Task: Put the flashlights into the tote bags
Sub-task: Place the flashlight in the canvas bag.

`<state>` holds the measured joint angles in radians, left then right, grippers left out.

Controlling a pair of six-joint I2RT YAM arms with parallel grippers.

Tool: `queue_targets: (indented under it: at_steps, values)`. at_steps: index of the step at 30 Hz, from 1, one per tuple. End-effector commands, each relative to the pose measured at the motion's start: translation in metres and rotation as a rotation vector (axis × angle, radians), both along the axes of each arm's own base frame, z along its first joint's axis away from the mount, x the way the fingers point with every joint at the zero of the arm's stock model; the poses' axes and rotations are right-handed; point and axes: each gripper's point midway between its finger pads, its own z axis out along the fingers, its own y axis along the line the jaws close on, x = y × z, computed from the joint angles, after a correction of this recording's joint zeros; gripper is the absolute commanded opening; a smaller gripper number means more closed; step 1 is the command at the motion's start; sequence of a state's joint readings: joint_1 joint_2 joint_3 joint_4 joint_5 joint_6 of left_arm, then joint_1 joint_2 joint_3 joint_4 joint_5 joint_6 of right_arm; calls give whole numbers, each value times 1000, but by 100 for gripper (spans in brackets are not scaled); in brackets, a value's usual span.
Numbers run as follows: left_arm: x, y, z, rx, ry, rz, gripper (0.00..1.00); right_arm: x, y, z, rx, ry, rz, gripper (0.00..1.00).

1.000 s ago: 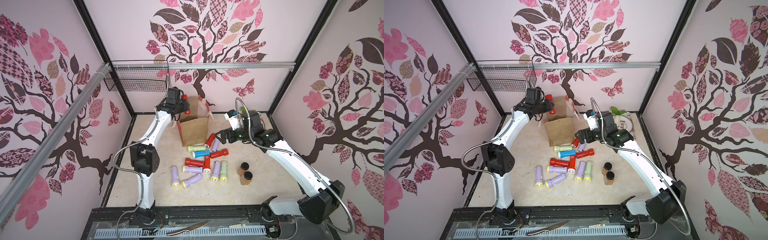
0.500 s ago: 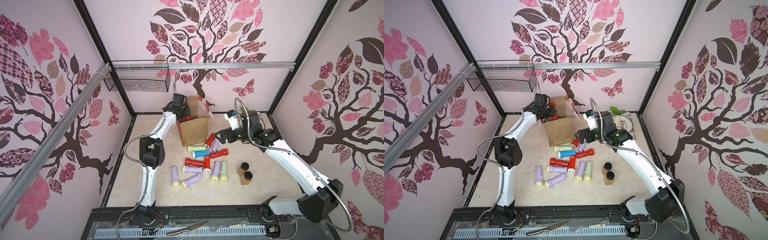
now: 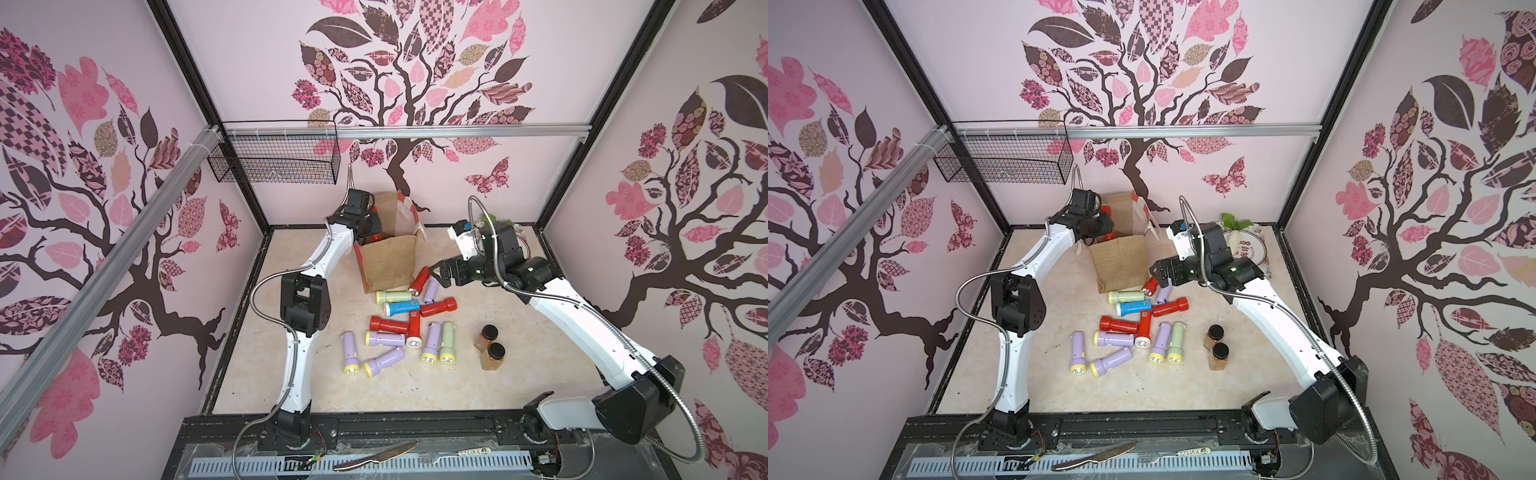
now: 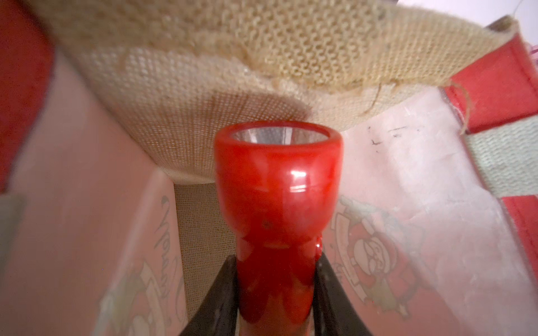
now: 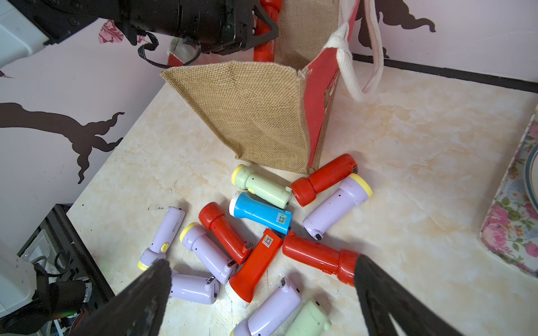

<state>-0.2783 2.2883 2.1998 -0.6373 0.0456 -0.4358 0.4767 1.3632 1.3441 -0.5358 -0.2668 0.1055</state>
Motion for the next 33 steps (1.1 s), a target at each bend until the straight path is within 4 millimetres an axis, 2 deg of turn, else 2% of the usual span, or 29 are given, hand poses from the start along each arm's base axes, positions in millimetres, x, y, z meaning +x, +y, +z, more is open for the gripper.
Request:
queue_targets:
  at_steps: [1, 8, 13, 19, 26, 30, 33]
  values:
    - [5, 2, 51, -11, -124, 1, 45, 7, 4, 21, 15, -47, -1, 100]
    - [-2, 0, 87, -68, -184, 1, 59, 9, 1, 22, 6, -51, -17, 100]
    - [-10, 0, 120, -87, -234, -11, 61, 11, 0, 22, 1, -46, -32, 100]
    - [-30, 3, 158, -96, -284, -33, 63, 15, -1, 18, -9, -27, -55, 100]
    - [-68, 10, 167, -106, -257, -44, 64, 20, -5, 16, -31, -21, -84, 100]
    - [-97, 16, 173, -112, -252, -55, 64, 22, -8, 6, -53, 13, -106, 100]
    - [-120, 21, 169, -110, -237, -66, 65, 23, -10, -3, -62, 43, -128, 100]
